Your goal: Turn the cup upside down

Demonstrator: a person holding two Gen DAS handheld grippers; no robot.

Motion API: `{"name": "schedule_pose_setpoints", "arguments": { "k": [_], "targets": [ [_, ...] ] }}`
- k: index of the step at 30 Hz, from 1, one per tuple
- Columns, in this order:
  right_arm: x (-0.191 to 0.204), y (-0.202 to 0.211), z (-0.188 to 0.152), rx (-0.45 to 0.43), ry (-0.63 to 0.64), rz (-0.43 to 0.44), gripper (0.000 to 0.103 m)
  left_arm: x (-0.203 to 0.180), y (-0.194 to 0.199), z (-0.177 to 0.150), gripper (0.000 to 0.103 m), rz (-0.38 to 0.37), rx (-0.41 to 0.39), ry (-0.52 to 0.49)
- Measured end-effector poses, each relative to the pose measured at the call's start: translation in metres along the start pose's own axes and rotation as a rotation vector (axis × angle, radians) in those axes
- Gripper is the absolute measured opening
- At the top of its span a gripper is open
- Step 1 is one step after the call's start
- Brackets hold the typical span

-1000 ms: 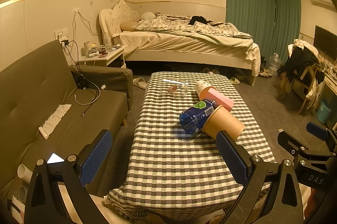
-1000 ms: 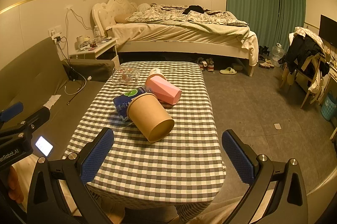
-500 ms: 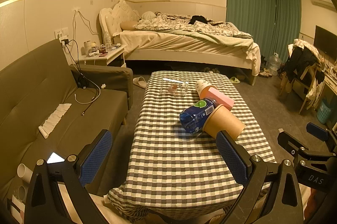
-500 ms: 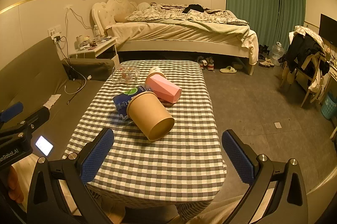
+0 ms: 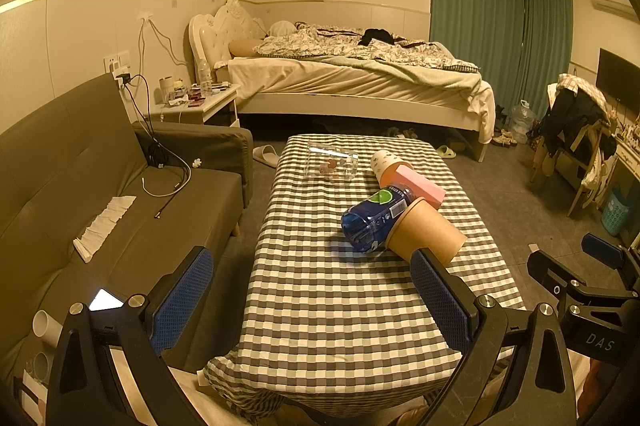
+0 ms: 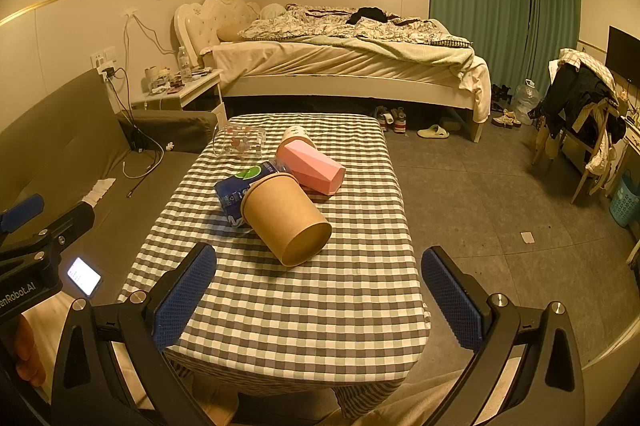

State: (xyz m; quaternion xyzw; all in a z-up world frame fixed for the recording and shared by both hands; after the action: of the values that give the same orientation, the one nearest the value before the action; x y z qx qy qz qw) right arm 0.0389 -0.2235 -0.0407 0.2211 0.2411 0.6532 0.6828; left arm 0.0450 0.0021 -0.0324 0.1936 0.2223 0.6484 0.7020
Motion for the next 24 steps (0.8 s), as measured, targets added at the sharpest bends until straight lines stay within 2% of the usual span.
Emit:
{"name": "schedule_pose_setpoints", "arguments": {
  "k": [12, 17, 24],
  "targets": [
    [0.002, -0.001, -0.002, 0.006, 0.005, 0.001, 0.103, 0.001, -0.001, 0.000, 0.102, 0.001, 0.005, 0.002],
    [0.006, -0.005, 0.000, 0.022, 0.014, 0.006, 0.103, 0.006, -0.015, -0.013, 0.102, -0.005, 0.022, 0.018],
    [0.014, -0.029, 0.023, 0.078, 0.039, 0.016, 0.103, 0.017, -0.047, 0.004, 0.102, 0.004, 0.047, 0.028]
  ]
}}
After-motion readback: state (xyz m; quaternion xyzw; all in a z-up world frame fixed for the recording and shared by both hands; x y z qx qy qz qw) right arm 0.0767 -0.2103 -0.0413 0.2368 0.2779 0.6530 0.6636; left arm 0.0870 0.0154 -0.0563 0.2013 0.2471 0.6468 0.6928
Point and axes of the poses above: each gripper's, at about its wrist camera, not at the fingertips, and y roughly against the way its jaws point, x to its left, z to its top, the point moved 5 cm from there along -y, roughly the way its jaws point, and after that the axes turned 5 degrees about -z, right-handed, at the moved point
